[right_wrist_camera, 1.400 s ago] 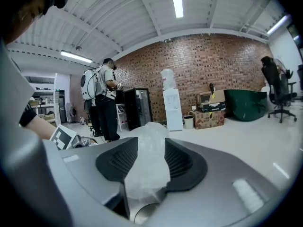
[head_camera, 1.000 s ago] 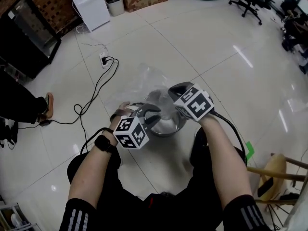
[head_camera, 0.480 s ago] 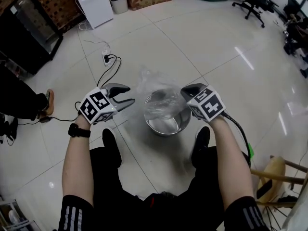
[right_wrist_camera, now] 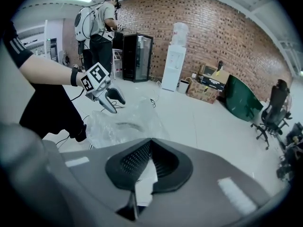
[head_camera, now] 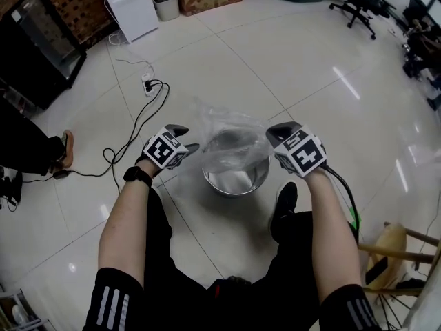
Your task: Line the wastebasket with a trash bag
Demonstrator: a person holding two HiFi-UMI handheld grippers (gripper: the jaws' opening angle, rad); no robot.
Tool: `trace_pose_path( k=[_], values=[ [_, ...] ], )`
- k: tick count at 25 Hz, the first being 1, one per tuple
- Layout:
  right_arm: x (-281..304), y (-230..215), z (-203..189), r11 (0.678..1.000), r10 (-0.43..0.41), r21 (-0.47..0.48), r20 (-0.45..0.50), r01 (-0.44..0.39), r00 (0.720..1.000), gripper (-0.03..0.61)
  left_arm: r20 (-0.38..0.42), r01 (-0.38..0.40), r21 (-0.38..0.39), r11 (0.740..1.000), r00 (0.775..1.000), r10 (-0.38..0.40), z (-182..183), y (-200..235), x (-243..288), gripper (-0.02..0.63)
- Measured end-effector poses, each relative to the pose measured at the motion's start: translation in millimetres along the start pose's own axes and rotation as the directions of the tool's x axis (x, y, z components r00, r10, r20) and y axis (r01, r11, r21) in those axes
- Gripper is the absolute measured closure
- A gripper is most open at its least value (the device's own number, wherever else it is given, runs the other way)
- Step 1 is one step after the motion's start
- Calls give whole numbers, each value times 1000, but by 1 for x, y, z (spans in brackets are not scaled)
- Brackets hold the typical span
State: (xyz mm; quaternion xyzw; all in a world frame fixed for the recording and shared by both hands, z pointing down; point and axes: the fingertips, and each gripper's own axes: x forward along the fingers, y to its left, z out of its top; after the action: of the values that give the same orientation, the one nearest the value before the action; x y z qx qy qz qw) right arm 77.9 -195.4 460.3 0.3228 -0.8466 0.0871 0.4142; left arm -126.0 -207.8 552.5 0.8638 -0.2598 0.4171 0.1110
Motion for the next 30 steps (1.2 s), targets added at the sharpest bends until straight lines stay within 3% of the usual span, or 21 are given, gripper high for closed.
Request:
trace_pose_path(
  k=[3, 5, 8, 13, 20, 26, 27, 29, 30],
  values=[
    [7, -1, -13, 1000, 14, 8, -19, -13, 1000, 572, -52, 67, 52, 996, 997, -64, -1, -17, 25, 356],
    [13, 2, -21, 999, 32, -1, -38, -32, 999, 572, -85, 62, 82, 995, 995, -55, -2, -21, 36, 369],
    [22, 14, -29, 998, 67, -14, -63, -68, 996, 571, -96, 20, 107, 994, 995, -10, 1, -16, 36, 605],
    [42, 36, -48, 991, 122, -45, -127, -129, 984, 571, 5, -17, 115, 993, 1000, 17, 38, -8, 2, 611],
    [88, 98, -86, 950, 242, -139, -234, -278, 942, 571, 86, -10, 264, 965, 996, -14, 93, -37, -39, 611],
    [119, 123, -119, 922, 287, -155, -339, -354, 896, 562, 66, 68, 364, 929, 993, -99, 104, -76, -41, 611],
    [121, 123, -120, 924, 286, -150, -341, -352, 895, 551, 53, 83, 374, 924, 992, -111, 102, -81, -37, 611],
    [120, 122, -122, 928, 298, -114, -349, -356, 889, 466, 35, 107, 387, 916, 991, -130, 98, -87, -31, 611],
    [116, 123, -122, 926, 310, -97, -358, -365, 881, 463, 30, 114, 391, 913, 990, -137, 96, -90, -29, 611]
  ],
)
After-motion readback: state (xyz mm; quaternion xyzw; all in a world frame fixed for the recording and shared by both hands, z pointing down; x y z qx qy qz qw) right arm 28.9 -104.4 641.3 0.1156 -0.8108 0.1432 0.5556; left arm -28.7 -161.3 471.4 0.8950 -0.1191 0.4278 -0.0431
